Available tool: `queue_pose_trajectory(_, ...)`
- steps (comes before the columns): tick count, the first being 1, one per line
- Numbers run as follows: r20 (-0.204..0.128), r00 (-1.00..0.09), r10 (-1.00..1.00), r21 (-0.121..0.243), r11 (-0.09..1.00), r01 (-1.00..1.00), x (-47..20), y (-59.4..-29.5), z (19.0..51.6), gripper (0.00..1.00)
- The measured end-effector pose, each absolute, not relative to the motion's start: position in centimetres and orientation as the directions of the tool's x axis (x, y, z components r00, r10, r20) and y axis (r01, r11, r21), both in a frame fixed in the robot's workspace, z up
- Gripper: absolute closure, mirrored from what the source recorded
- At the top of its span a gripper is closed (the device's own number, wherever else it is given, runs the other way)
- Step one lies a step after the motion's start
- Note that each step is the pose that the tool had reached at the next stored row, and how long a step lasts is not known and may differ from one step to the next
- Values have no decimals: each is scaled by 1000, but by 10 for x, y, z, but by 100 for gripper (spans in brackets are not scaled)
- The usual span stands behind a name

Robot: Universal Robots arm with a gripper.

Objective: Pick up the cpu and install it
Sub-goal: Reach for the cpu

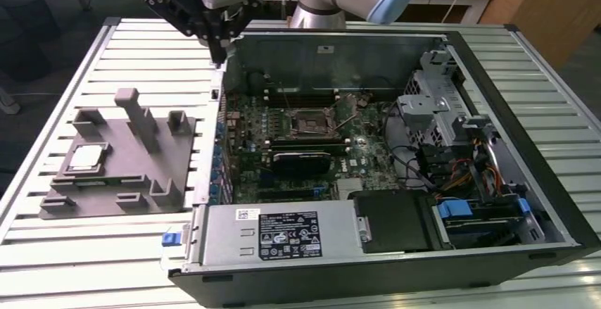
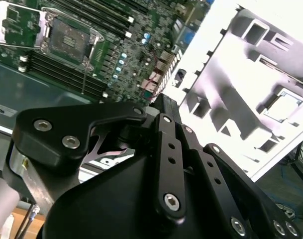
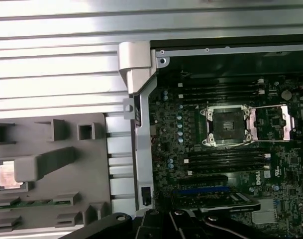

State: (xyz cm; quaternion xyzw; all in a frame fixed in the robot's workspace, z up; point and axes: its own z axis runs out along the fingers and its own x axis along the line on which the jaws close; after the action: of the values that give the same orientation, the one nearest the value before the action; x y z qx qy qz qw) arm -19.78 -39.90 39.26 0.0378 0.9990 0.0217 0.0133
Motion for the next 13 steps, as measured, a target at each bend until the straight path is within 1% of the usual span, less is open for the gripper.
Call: queue_pose_trajectory(13,-25,-997,76,44,996,75,-232,-399,388,89)
